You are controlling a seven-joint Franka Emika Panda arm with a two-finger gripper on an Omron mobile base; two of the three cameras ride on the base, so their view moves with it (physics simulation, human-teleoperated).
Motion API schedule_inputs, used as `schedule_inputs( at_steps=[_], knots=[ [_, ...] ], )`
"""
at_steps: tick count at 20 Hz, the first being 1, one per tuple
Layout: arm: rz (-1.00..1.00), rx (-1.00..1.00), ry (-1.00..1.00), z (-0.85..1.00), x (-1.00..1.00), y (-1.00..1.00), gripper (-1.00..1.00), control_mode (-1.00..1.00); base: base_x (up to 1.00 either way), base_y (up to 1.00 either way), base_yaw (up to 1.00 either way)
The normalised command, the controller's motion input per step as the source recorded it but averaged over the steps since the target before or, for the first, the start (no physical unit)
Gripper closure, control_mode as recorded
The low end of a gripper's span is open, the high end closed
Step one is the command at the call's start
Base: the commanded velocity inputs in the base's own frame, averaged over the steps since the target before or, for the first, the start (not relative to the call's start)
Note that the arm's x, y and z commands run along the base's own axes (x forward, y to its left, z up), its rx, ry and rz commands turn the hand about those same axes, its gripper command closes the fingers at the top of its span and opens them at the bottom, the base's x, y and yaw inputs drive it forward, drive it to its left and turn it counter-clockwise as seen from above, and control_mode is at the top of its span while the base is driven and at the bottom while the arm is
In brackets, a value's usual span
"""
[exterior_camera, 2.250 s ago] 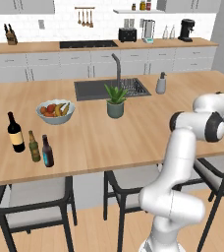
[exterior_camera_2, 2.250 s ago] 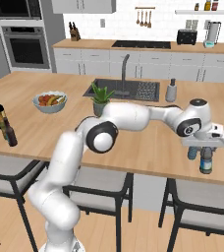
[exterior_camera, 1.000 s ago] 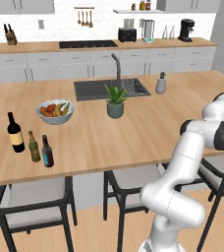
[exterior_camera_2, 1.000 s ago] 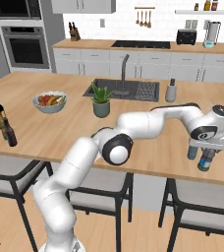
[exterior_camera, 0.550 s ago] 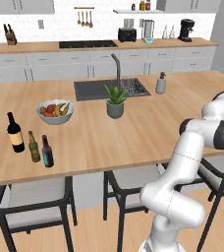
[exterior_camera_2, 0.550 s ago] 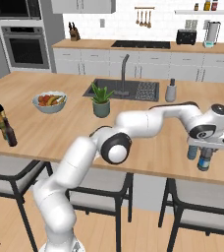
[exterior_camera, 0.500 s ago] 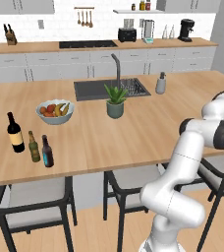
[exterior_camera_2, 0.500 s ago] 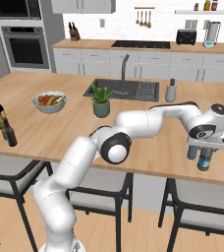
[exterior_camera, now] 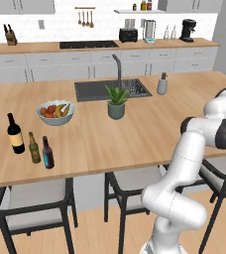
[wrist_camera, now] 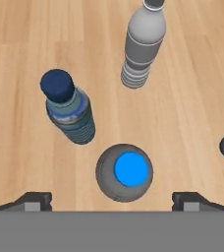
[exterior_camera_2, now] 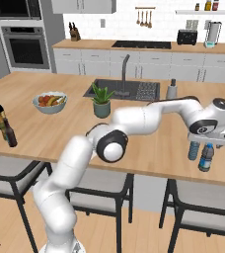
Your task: Move the plastic bottles in the middle to the plastics group, and the glass bottles in the middle to the glass group.
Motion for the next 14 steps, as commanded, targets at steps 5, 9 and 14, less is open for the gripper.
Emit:
schedule_inputs(
  at_steps=[5,9,14],
  knots=[
    [0.00,-0.01,-0.07,0.63,-0.27,0.30,-1.00,-1.00,0.00,0.00,0.00],
    [0.00,-0.01,-0.10,0.50,-0.45,0.44,-1.00,-1.00,0.00,0.00,0.00],
    [0.00,-0.16,-0.11,0.27,-0.49,0.75,-1.00,-1.00,0.00,0.00,0.00]
  ],
)
